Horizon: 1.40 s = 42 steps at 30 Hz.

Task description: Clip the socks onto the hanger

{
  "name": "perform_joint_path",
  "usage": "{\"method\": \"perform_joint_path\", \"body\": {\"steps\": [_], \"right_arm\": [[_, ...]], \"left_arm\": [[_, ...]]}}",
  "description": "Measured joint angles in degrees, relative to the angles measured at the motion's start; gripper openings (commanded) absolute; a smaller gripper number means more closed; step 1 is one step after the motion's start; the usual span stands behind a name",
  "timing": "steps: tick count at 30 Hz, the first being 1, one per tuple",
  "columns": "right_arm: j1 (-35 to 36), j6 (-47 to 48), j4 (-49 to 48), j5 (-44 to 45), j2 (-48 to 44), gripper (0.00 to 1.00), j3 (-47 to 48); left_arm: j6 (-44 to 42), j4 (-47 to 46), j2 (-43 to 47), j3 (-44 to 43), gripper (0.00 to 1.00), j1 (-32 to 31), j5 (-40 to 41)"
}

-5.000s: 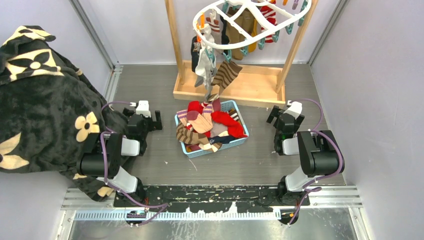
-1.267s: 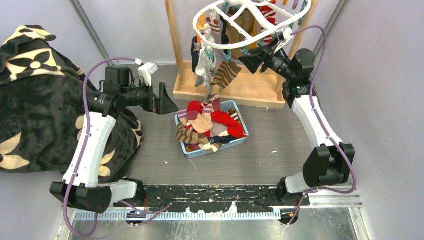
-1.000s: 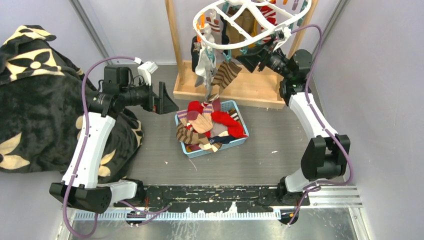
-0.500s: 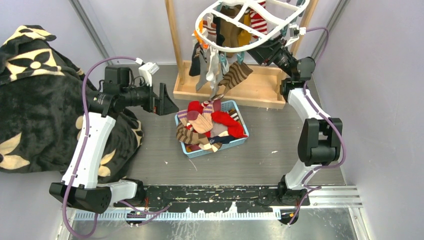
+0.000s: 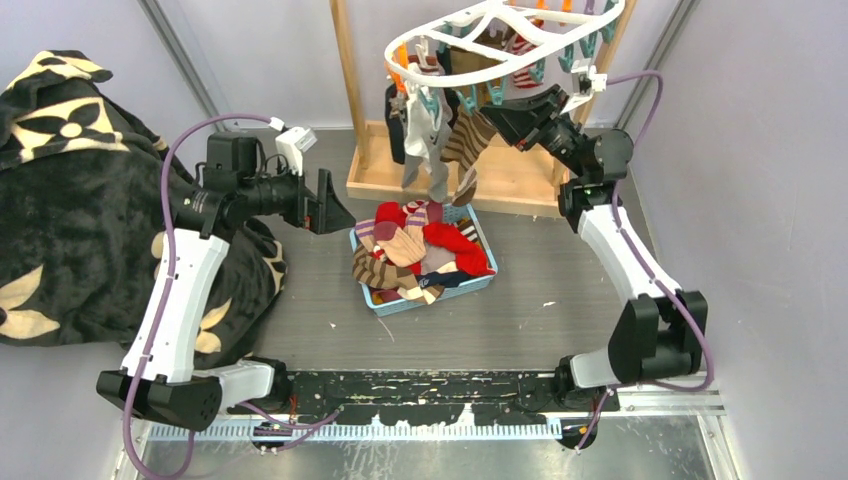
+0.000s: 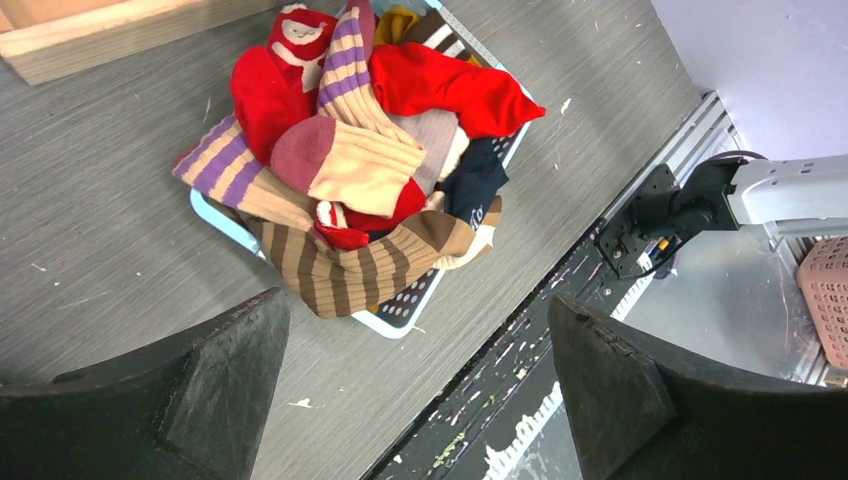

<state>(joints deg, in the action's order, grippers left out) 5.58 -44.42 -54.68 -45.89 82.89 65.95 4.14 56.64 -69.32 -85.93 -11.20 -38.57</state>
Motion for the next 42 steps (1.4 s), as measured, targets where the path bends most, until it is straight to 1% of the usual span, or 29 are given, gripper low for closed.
{"method": "perform_joint_path", "body": {"steps": [4, 7, 13, 19, 22, 23, 25, 31, 34, 36, 42], "right_arm": [[4.0, 10.2, 10.8, 3.2, -5.6, 0.01, 0.0], [7.1, 16.7, 17.7, 6.3, -7.6, 0.01, 0.5], [13.8, 25.7, 27.4, 13.7, -6.8, 0.01, 2.1], [18.8, 30.3, 31.6, 18.9, -3.1, 0.02, 5.2], [19.9, 31.1, 32.7, 20.7, -2.1, 0.09, 5.2], [20.0, 31.2, 33.0, 21.2, -1.9, 0.13, 5.2], [20.0, 31.3, 33.6, 22.5, -1.8, 0.29, 5.2], [19.8, 31.9, 33.2, 25.0, -2.1, 0.46, 4.7], [18.8, 32.1, 33.1, 25.2, -3.5, 0.6, 2.7], [17.5, 31.6, 32.4, 24.6, -4.2, 0.63, 1.7], [13.1, 27.9, 27.1, 19.5, -4.2, 0.64, 0.9]], "left_arm": [[-0.4, 0.2, 0.7, 0.0, 1.0, 0.0, 0.6], [-0.6, 0.5, 1.4, 0.0, 1.0, 0.0, 1.1], [-0.1, 0.6, 2.2, 0.0, 1.0, 0.0, 2.3], [1.6, 0.4, 2.3, -0.3, 1.0, 0.0, 4.0], [2.9, 0.2, 2.0, -1.9, 1.0, 0.0, 4.6], [3.3, 0.0, 1.8, -2.7, 1.0, 0.0, 4.7], [4.3, -0.4, 1.2, -4.0, 1.0, 0.0, 4.7], [7.5, -1.4, -2.6, -7.2, 1.0, 0.0, 4.5], [8.1, -1.6, -4.2, -7.6, 1.0, 0.0, 4.4], [8.7, -1.6, -4.7, -7.6, 1.0, 0.0, 4.3], [8.9, -1.6, -4.7, -7.6, 1.0, 0.0, 4.0]]}}
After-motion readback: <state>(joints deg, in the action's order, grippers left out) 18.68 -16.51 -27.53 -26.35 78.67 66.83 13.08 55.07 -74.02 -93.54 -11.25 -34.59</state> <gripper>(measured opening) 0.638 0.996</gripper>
